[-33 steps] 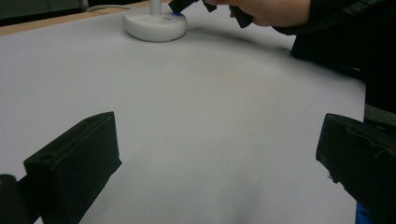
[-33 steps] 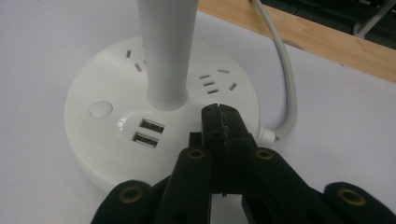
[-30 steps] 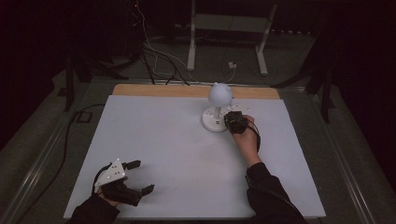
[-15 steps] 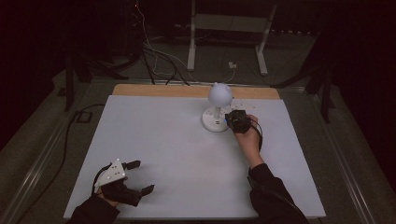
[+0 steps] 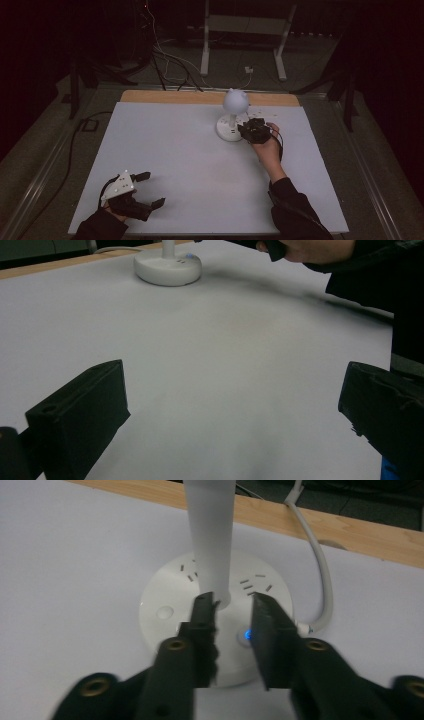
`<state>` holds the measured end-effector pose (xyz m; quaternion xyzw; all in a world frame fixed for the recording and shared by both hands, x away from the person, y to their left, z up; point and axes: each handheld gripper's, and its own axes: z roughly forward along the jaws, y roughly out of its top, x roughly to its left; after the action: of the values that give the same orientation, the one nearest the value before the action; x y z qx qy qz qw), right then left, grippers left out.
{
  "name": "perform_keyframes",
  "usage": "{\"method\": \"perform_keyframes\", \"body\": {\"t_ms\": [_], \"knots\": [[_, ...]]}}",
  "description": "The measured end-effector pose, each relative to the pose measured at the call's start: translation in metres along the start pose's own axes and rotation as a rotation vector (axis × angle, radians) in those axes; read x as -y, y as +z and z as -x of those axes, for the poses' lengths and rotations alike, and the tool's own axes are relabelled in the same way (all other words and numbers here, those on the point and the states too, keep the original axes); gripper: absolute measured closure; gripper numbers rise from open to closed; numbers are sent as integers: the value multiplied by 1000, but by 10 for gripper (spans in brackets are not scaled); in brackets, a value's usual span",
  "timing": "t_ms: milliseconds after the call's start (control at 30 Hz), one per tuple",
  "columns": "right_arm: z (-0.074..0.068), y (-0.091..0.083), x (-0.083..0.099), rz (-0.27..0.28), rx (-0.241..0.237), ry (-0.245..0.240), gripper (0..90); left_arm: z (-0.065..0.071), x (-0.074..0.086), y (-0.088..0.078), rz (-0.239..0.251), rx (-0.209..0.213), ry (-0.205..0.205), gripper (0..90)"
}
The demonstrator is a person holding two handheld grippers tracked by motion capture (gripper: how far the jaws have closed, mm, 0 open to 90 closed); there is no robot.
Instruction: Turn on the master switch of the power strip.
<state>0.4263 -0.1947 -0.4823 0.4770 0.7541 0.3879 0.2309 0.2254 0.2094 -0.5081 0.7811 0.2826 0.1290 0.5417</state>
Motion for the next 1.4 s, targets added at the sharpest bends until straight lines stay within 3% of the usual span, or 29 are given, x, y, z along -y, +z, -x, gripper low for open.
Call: {"method": "perform_keyframes", "body": {"t_ms": [33, 100, 200, 267, 500, 600, 833, 1400], "knots": [[-2, -4, 1, 11, 18, -17, 528, 0, 0, 0, -1, 0, 0, 0], [-2, -5, 1, 11, 13, -17, 478, 0, 0, 0, -1, 0, 0, 0], [-1, -10, 0, 25, -38, 17, 335, 0, 0, 0, -1, 1, 1, 0], [-1, -13, -1, 24, -65, 3, 266, 0, 0, 0, 0, 0, 0, 1], [-5, -20, -4, -16, -182, 19, 0, 0, 0, 0, 0, 1, 0, 0], [-8, -24, -4, -10, -206, 9, 0, 0, 0, 0, 1, 1, 0, 1], [-12, -30, -1, -16, -212, -19, 0, 1, 0, 0, 0, 1, 3, 1], [-10, -68, 16, 17, -254, -67, 0, 1, 0, 0, 0, 4, 6, 1]]}}
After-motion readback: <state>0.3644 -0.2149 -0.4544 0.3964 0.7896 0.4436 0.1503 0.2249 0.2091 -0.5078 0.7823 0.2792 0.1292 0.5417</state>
